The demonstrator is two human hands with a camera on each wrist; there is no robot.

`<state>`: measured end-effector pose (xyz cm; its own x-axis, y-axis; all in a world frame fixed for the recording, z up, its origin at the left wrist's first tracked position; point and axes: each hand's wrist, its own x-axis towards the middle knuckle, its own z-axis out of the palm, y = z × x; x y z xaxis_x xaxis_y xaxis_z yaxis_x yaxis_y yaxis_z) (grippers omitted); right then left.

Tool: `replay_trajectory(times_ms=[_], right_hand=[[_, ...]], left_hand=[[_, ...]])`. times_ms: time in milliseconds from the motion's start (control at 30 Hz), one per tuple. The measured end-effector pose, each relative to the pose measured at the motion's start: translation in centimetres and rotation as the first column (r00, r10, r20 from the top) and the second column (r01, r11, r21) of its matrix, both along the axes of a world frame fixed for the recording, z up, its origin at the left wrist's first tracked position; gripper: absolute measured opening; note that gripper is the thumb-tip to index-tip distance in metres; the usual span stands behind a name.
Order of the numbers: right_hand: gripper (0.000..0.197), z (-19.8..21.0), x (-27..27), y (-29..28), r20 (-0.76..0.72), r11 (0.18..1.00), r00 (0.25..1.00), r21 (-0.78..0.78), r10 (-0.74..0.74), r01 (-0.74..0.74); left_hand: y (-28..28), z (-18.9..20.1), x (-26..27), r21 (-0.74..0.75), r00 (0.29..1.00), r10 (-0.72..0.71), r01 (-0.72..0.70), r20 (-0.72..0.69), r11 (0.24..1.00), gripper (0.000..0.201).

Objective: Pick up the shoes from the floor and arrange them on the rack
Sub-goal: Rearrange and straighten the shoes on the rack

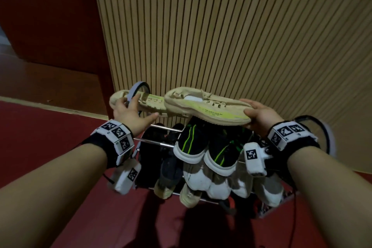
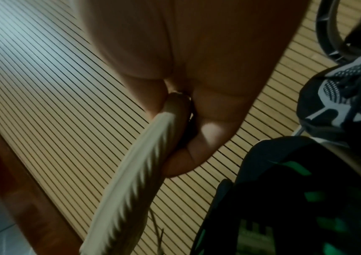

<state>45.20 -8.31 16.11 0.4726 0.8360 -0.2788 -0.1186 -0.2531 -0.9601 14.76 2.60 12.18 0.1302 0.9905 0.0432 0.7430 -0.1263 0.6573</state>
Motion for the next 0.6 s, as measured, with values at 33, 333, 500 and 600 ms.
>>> replay_trajectory(times_ms=[33,333,500,600], right_hand=[[0.042,0.0,0.1,-0.2,-0.025,1.0,1.0,0.022,-0.007,0.007],[0.072,-0.3,-4.6,0.1,-0.194,0.98,0.969,0.157,0.152,-0.122],[0.074,-0.6,-9.4,1.5,-0.218,0.953,0.947,0.24,0.236,-0.183],[0.074,-1.1,-12.1,2.6,-0.234,0.938,0.93,0.268,0.283,-0.218]], left_hand=[[-0.1,0.2,0.4,0.002,1.0,0.002,-0.002,-0.003,1.0,0.082],[-1.4,2.1,3.9,-0.3,0.863,-0.174,0.344,0.473,0.89,0.107],[-2.0,2.3,4.6,-0.195,0.689,-0.185,0.434,0.7,0.879,0.12],[-1.1,2.5,3.0,-0.166,0.6,-0.127,0.408,0.789,0.898,0.126]])
